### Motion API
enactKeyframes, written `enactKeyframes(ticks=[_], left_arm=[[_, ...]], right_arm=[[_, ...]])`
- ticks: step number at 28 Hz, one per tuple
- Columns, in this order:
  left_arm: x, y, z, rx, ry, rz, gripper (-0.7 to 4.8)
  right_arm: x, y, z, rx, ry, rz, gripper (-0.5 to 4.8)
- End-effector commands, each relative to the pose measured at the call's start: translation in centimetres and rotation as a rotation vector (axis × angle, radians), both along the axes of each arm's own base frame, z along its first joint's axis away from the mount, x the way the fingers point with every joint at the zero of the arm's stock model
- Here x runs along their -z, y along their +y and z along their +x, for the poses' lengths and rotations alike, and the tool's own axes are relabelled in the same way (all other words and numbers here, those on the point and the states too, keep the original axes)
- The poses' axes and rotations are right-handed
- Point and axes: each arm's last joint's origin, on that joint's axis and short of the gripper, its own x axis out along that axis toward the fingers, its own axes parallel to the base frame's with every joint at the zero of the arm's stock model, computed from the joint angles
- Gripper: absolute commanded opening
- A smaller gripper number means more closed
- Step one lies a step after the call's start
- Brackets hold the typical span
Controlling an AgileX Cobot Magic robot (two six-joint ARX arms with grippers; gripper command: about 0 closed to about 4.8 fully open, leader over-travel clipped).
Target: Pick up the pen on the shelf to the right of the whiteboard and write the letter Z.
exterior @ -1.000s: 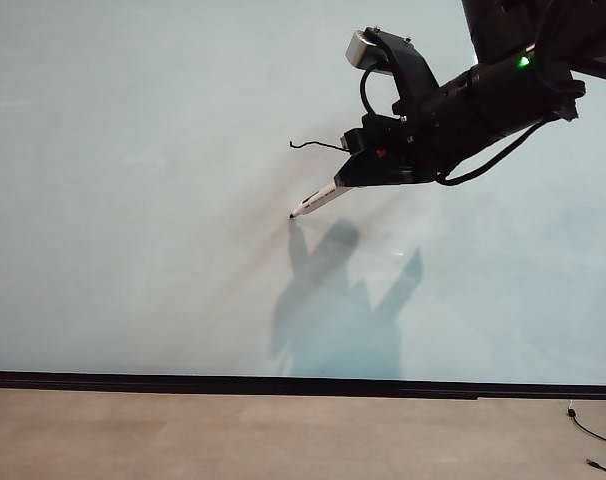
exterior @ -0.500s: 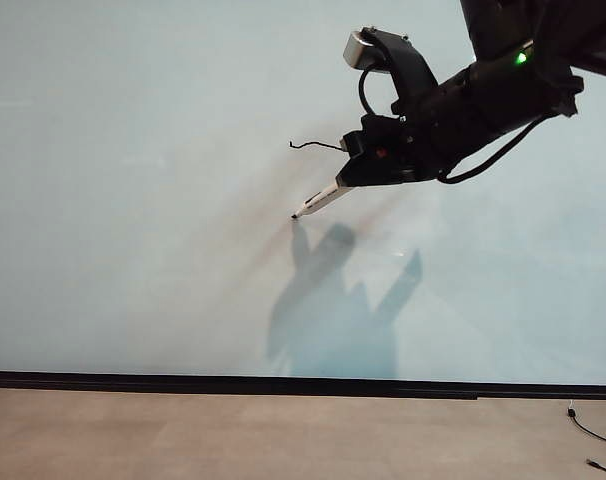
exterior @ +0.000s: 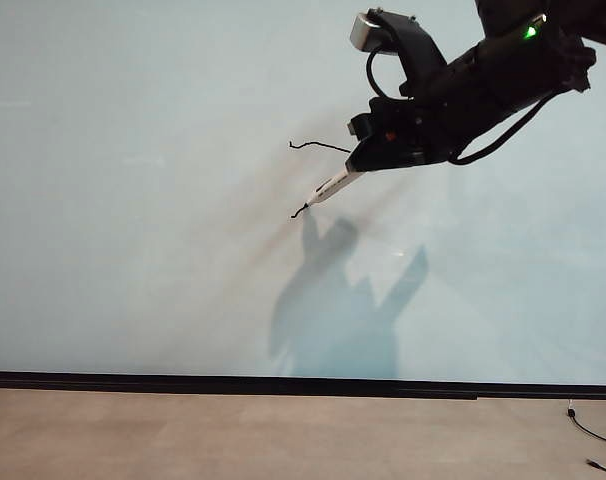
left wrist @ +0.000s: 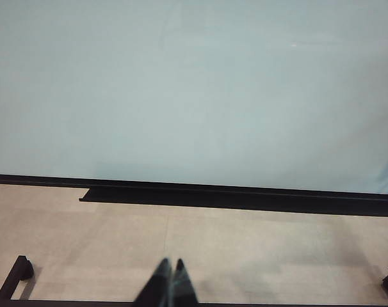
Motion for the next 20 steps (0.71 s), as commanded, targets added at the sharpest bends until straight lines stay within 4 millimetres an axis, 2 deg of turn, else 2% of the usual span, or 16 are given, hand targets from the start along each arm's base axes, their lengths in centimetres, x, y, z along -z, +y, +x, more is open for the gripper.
enactKeyframes(ticks=[1,20], left_arm=[[-0.2,0.0,0.0,0.001,-0.013,0.004,-0.04],[-0.2,0.0,0.0,0.001,-0.013,0.004,-0.04]], right_arm=[[-1.1,-0.4,0.0,0.032,-0.050,0.012,-0.06],[-3.2,-1.7,-0.9,0.070,-0.090,0.004,-0.06]])
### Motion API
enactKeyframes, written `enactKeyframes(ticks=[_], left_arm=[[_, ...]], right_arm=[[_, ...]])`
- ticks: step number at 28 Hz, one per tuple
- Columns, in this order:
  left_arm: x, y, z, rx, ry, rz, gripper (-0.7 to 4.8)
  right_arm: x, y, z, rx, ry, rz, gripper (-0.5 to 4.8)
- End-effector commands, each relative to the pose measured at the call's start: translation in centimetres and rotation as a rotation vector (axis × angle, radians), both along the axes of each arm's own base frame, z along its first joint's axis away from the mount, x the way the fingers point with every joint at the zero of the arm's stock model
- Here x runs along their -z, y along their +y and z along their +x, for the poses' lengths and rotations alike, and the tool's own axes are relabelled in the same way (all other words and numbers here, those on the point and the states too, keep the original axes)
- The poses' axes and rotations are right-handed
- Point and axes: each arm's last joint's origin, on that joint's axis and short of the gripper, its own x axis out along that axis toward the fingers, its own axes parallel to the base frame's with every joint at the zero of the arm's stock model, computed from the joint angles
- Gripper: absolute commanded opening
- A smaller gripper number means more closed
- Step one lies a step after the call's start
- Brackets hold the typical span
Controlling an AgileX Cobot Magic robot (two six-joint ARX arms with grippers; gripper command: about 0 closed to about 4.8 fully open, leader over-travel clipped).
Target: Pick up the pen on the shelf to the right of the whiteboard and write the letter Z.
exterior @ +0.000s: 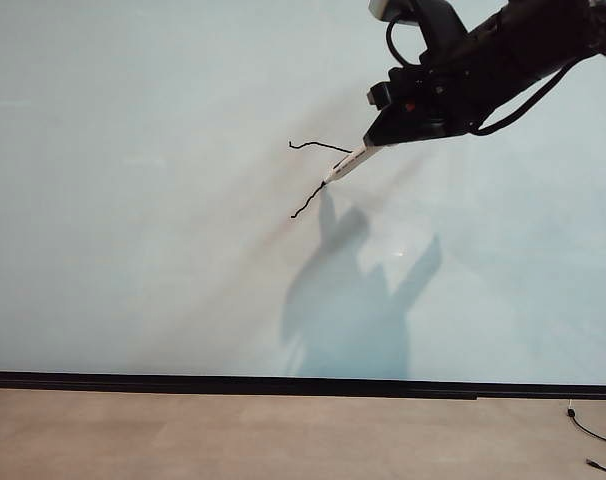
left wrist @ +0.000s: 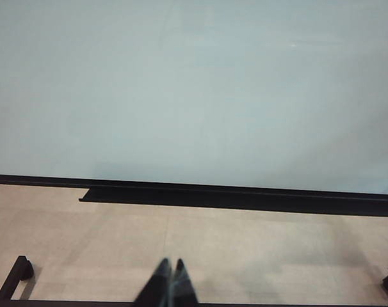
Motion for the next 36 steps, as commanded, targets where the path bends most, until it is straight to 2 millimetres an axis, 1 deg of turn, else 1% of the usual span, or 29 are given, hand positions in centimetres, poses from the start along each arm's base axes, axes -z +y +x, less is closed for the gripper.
enactKeyframes(ticks=[1,20,36], left_arm=[[-0.2,0.0,0.0,0.001,-0.013,0.004,-0.05],[-0.2,0.0,0.0,0.001,-0.013,0.004,-0.05],[-0.2,0.0,0.0,0.001,-0.013,0.004,-0.04]], right_arm=[[-1.3,-0.4,-0.2,0.041,-0.063,0.004,-0.06],[-2.7,-1.8,-0.8,0.083,-0.083,0.006,-0.06],[-3.3,-2.1,-1.3,0.086,-0.097,0.002,-0.06]])
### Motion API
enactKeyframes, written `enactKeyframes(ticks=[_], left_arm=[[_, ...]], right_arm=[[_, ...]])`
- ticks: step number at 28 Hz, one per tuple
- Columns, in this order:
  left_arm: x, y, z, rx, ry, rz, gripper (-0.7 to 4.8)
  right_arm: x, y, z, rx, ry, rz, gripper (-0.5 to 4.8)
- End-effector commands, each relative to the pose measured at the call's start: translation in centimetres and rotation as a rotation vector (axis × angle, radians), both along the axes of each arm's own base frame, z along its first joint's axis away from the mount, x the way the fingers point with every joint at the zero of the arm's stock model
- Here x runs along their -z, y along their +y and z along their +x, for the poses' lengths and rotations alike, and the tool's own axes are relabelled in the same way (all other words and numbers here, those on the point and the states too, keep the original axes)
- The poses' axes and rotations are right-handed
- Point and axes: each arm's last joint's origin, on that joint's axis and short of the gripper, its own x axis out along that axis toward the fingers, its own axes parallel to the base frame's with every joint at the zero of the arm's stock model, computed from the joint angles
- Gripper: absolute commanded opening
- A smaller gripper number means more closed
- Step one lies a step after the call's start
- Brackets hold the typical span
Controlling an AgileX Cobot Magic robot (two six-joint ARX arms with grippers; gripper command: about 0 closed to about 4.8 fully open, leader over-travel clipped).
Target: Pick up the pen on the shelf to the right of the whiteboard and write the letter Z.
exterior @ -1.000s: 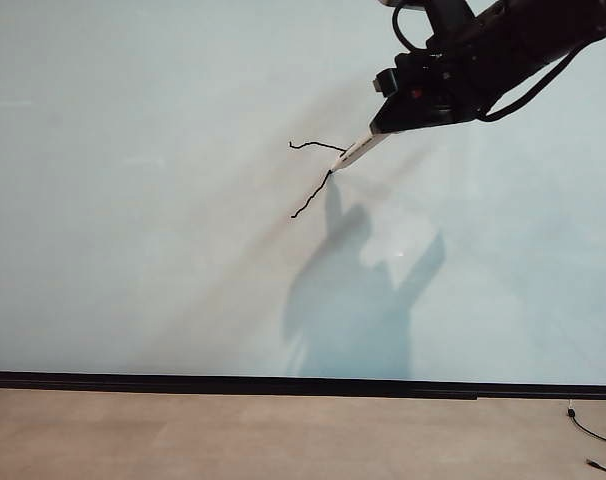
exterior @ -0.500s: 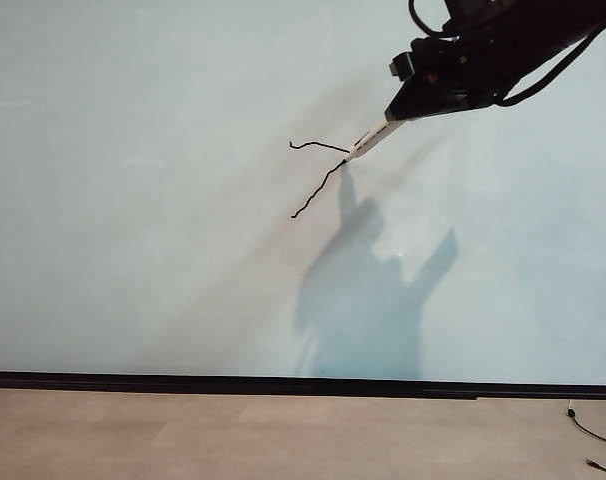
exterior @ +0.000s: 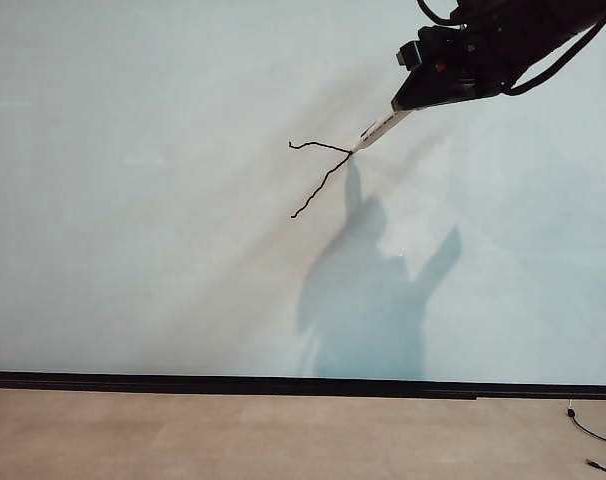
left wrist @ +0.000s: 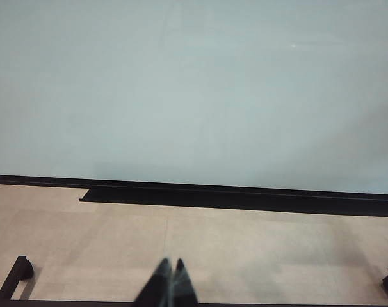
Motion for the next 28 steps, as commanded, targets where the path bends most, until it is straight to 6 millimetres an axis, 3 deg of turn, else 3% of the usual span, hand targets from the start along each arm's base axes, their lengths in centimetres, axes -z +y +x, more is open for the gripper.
enactKeyframes(ticks=[1,8,12,15,28], left_arm=[[-0.2,0.0,0.0,0.001,-0.012,0.004,-0.04],[-0.2,0.0,0.0,0.001,-0.012,0.004,-0.05],[-0.2,0.0,0.0,0.001,-0.013,0.004,-0.04],[-0.2,0.0,0.0,0.002,-0.012,0.004,-0.05],[-0.2,0.0,0.0,0.001,-0.012,0.004,-0.04]], right_arm=[[-0.8,-0.2,0.0,0.031,-0.042,0.011,-0.06],[0.0,-0.1,-0.7,-0.056,0.008,0.044,-0.06],[2.5,1.0,-4.7,-0.073,-0.006,0.121,-0.06],[3.8,1.3,-5.5,-0.079,0.011,0.168,-0.06],[8.4,4.2,-1.4,-0.085,0.048,0.339,-0.06]])
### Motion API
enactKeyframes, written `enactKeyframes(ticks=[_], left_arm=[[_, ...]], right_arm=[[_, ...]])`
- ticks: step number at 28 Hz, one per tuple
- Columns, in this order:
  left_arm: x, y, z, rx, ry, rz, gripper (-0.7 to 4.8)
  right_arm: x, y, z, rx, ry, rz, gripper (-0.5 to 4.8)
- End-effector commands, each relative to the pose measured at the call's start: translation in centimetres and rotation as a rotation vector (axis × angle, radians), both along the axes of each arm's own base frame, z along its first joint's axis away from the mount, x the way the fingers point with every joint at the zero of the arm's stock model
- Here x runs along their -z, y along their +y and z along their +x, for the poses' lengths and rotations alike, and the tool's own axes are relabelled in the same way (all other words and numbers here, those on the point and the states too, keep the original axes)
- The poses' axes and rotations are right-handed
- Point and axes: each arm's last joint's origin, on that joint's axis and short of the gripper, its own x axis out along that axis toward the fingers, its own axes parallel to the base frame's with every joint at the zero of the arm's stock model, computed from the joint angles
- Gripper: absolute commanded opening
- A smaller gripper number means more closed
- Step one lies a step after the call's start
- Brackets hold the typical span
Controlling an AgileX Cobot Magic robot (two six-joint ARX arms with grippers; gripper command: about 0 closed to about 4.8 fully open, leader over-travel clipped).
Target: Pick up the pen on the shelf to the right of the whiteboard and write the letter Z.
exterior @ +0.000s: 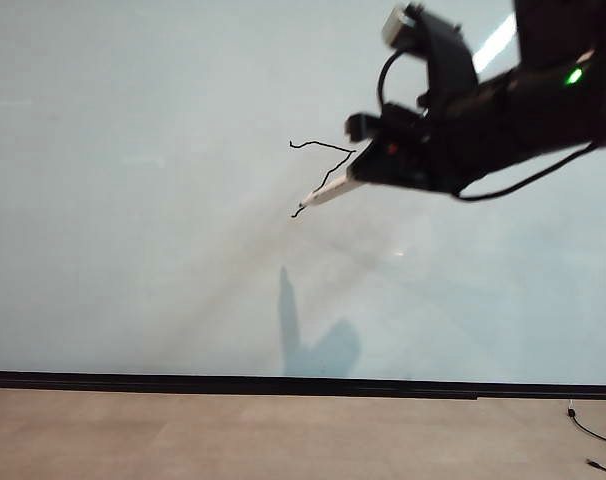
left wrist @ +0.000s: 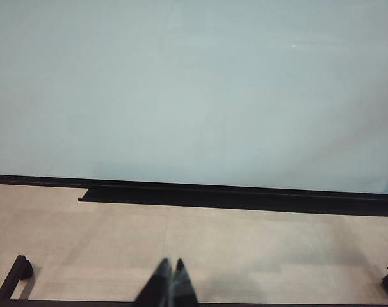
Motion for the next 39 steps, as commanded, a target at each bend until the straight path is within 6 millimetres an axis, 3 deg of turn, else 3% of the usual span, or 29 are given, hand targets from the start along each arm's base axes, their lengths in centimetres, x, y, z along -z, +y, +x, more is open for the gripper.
enactKeyframes(ticks=[1,21,39], left_arm=[[-0.2,0.0,0.0,0.001,-0.013,0.004,-0.05],[-0.2,0.0,0.0,0.001,-0.013,0.004,-0.04],[-0.2,0.0,0.0,0.001,-0.013,0.004,-0.04]], right_arm=[[-0.1,0.7,1.0,-0.015,-0.039,0.059,-0.06],[0.1,1.8,3.2,0.023,0.017,0.044,-0.06],[0.2,1.7,3.3,0.073,0.021,0.038,-0.06]])
